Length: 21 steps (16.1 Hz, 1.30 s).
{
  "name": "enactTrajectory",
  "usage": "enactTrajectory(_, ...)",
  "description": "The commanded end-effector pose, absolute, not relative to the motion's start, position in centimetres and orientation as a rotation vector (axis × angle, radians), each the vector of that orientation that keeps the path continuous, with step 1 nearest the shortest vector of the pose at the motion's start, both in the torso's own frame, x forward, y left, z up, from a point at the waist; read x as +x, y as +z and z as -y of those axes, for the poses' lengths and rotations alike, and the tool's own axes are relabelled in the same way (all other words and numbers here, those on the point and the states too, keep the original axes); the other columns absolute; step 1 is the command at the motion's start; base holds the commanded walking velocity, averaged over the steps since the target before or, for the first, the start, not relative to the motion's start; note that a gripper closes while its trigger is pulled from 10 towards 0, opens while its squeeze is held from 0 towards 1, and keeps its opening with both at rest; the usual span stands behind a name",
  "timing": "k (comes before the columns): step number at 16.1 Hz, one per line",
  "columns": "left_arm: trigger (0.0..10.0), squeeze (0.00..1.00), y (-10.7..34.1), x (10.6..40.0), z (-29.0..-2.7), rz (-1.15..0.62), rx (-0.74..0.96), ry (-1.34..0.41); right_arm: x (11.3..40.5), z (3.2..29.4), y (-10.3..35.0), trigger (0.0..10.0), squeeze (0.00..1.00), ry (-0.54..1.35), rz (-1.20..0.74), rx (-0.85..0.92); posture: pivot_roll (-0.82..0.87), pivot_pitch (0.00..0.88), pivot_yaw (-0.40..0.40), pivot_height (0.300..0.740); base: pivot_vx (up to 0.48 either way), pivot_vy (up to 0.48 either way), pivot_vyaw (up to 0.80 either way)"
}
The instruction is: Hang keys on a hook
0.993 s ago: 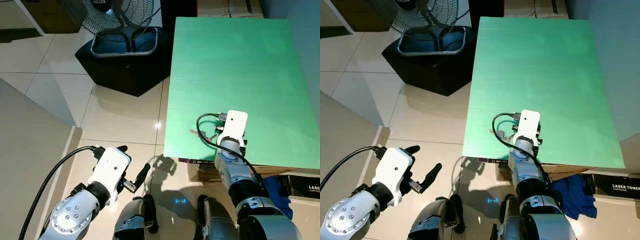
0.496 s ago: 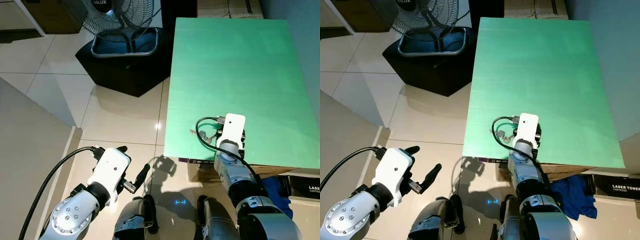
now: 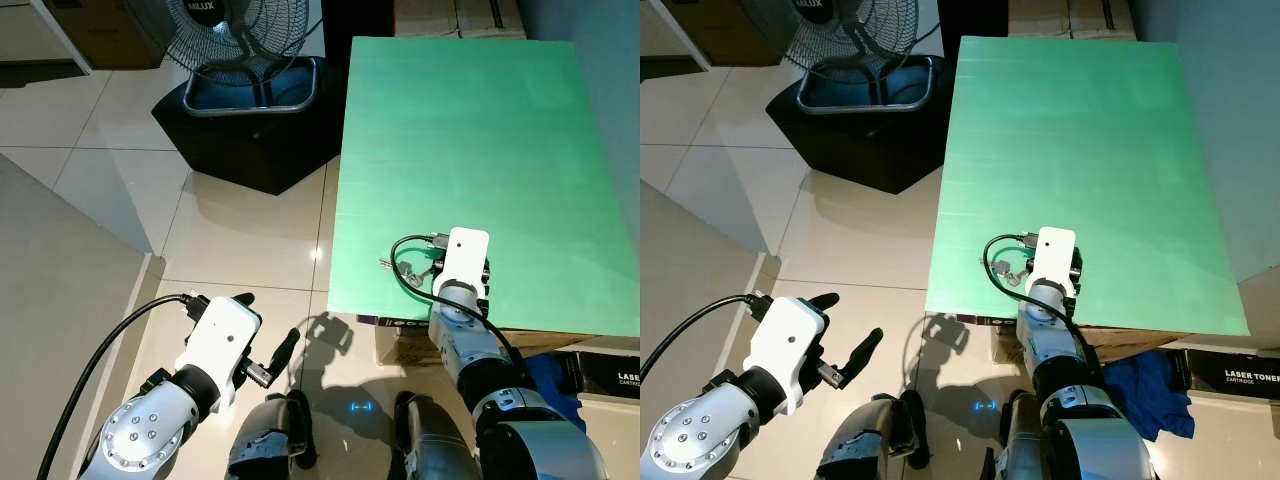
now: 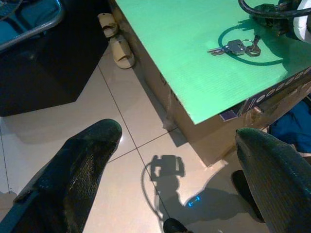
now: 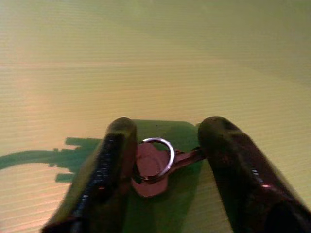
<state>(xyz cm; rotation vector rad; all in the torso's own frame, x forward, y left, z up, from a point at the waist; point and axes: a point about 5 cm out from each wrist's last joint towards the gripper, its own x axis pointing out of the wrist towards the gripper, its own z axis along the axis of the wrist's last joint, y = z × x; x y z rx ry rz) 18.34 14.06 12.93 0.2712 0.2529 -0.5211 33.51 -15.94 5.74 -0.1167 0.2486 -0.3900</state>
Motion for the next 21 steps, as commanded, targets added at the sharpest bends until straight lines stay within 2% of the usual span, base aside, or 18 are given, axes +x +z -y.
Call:
enactTrajectory(1,10.0,0.00,12.8,18.0,-14.5,-0.267,0.288,-0.512,32.4,15.6,3.9,0.0,0.00,-0.378,-0.328,-0.130,0.06,0.318,0.122,0.713,0.000,0.000,0.00)
enactTrajectory(11,10.0,0.00,12.9,17.9,-14.4,-0.269,0.288,-0.518,32.1,15.8,3.6,0.0,0.00,-0.380,-0.329,-0.125,0.06,0.325,0.127,0.713,0.000,0.000,0.00)
enactTrajectory(21,10.0,0.00,12.9,18.0,-14.3,-0.267,0.286,-0.520,33.3,15.5,5.7,0.0,0.00,-0.378,-0.218,-0.131,0.05,0.322,0.124,0.713,0.000,0.000,0.00)
